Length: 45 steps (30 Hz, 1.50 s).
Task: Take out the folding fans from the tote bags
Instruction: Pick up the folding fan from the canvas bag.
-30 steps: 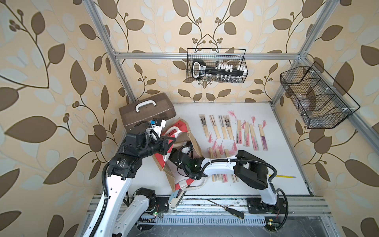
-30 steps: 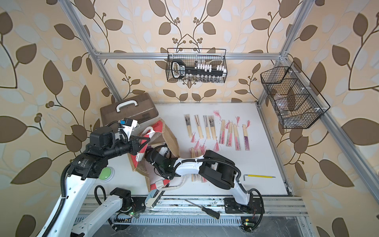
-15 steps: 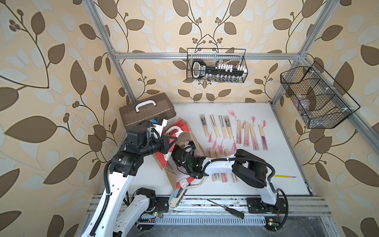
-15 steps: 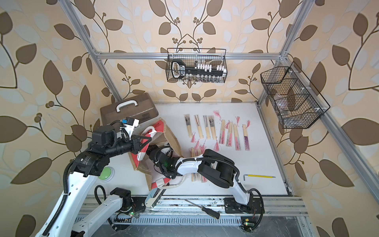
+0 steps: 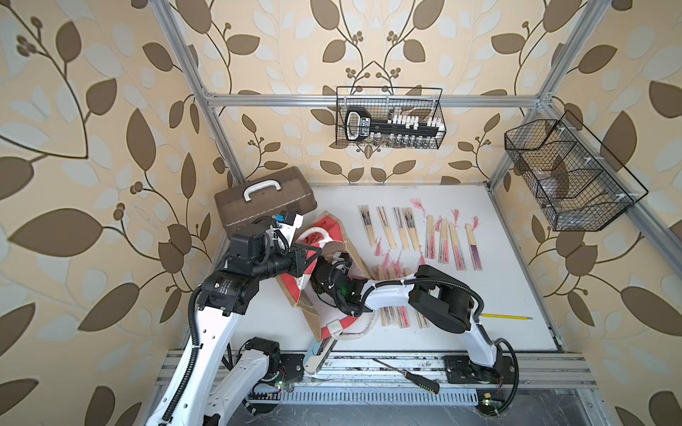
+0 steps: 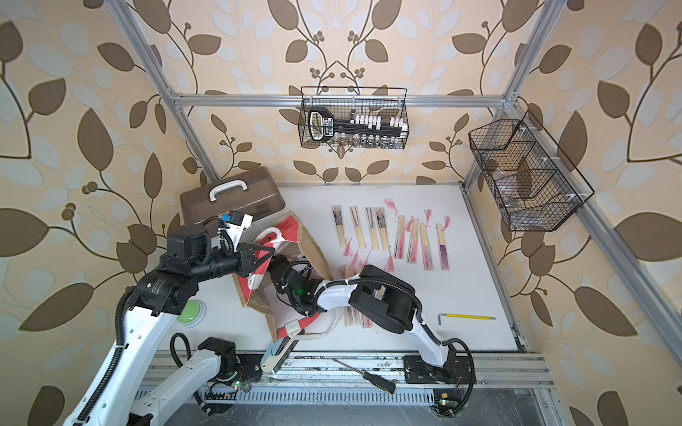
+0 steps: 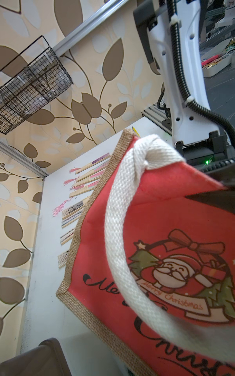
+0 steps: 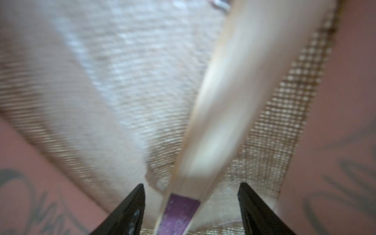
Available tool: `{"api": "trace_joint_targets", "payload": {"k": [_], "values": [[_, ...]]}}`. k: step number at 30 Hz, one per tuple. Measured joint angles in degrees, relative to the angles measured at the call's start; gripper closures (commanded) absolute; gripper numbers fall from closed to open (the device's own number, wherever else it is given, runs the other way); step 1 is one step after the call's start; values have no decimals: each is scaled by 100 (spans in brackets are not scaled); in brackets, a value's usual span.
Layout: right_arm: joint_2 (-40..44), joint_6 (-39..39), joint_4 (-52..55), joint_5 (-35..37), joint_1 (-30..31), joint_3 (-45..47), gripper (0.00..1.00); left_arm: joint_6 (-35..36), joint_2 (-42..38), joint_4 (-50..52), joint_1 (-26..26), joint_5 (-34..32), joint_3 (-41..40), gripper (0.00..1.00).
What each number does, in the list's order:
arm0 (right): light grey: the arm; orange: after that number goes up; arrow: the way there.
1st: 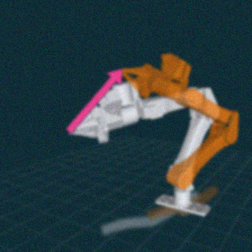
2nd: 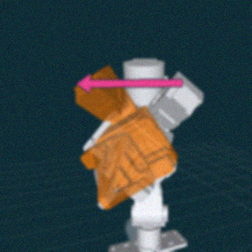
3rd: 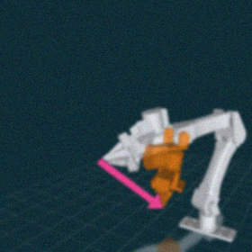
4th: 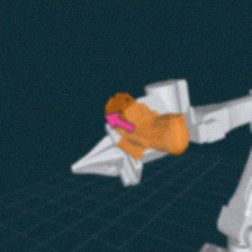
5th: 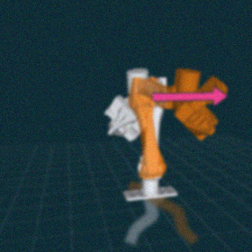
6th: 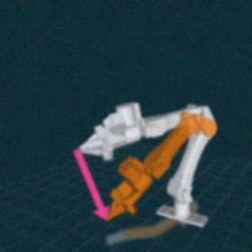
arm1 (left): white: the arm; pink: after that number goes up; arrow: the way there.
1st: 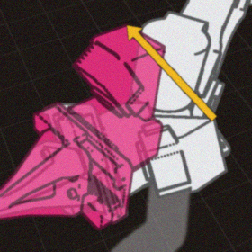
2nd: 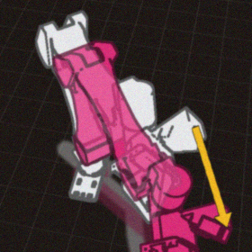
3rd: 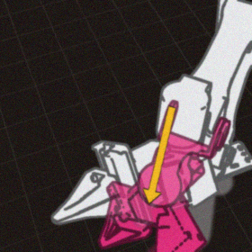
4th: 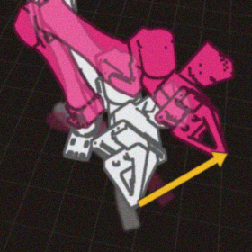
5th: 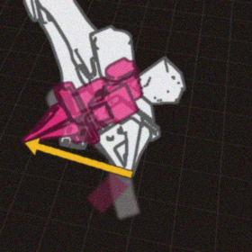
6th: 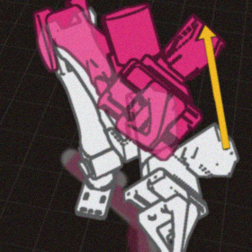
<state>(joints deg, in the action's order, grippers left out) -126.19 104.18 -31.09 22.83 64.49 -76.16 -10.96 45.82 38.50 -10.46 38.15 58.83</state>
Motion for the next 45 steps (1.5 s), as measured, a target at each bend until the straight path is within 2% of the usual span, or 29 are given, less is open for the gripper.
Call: {"api": "trace_joint_targets", "payload": {"k": [11, 14, 26, 29, 34, 45], "values": [[-74, 122, -76, -24, -17, -160, 36, -48, 11, -79, -7, 166, -11, 100], [-74, 164, -162, -22, -50, -160, 45, -68, 15, -96, -7, 214, -11, 100], [-74, 208, -459, 72, -173, -160, 57, -101, 22, -151, -7, 236, -11, 100], [-81, 203, -612, 96, -197, -160, 67, -98, 22, -155, -7, 240, -11, 100], [-157, 192, -850, 166, -243, -160, 64, -98, 20, -166, -7, 254, -28, 100], [-258, 157, -973, 225, -282, -164, 72, -98, 20, -190, -7, 343, -101, 100]]}}
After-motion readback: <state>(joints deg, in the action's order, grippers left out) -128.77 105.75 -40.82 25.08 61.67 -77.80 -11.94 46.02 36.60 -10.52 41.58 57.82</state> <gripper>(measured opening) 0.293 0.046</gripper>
